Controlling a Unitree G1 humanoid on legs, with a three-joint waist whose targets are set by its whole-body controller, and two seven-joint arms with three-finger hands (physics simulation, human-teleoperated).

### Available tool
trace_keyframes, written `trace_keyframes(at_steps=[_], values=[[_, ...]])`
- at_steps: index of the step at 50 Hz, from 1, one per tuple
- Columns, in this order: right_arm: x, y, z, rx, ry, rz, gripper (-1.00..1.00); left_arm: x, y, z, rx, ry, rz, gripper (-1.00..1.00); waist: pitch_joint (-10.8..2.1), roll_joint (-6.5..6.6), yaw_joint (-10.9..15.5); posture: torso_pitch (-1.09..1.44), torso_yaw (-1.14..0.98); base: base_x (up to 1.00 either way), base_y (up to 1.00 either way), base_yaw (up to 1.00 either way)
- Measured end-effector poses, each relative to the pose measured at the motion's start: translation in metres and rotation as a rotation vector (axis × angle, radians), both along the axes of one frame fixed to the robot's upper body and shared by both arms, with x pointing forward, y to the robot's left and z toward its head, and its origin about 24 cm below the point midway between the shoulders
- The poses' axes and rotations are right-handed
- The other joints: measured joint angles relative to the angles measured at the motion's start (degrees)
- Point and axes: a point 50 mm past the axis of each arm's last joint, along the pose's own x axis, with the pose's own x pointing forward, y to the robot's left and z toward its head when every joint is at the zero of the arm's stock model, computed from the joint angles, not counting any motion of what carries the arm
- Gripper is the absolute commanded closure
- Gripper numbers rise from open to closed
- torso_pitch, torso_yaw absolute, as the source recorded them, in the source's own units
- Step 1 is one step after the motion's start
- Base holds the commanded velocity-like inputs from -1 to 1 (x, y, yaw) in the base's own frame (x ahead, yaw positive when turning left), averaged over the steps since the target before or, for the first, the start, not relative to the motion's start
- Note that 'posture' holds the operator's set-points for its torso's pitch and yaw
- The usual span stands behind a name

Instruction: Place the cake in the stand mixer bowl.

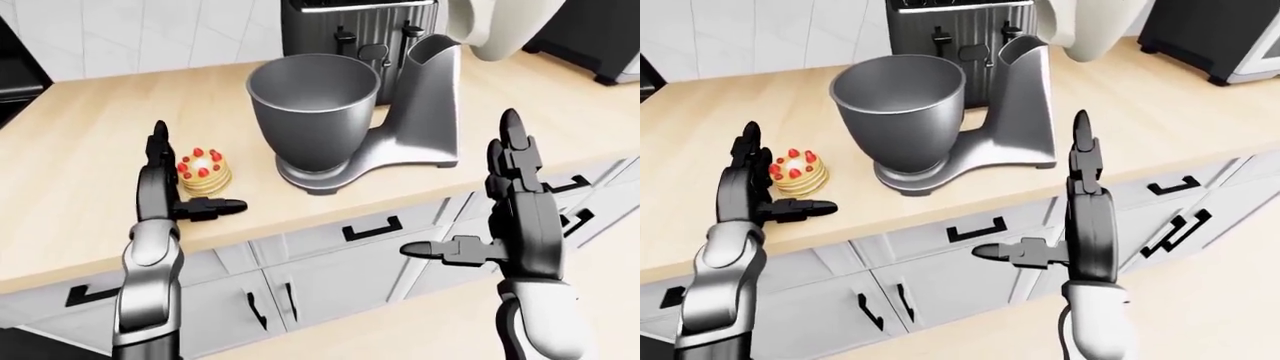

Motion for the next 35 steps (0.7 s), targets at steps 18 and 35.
trace_keyframes(at_steps=[18,35], values=[[-0.0008,-0.0001,0.0004,0.0,-0.009,0.004,-1.0,0.0009,-0.0028,-0.005,0.021,0.02,-0.017,-0.96,-0.29,0.36,0.08,0.0,0.0,0.0,0.0,0.0],[-0.0015,0.0007,0.0021,-0.005,-0.017,0.01,-1.0,0.0,-0.0003,-0.007,0.03,0.019,-0.01,-0.29,-0.46,0.49,0.03,0.0,0.0,0.0,0.0,0.0]])
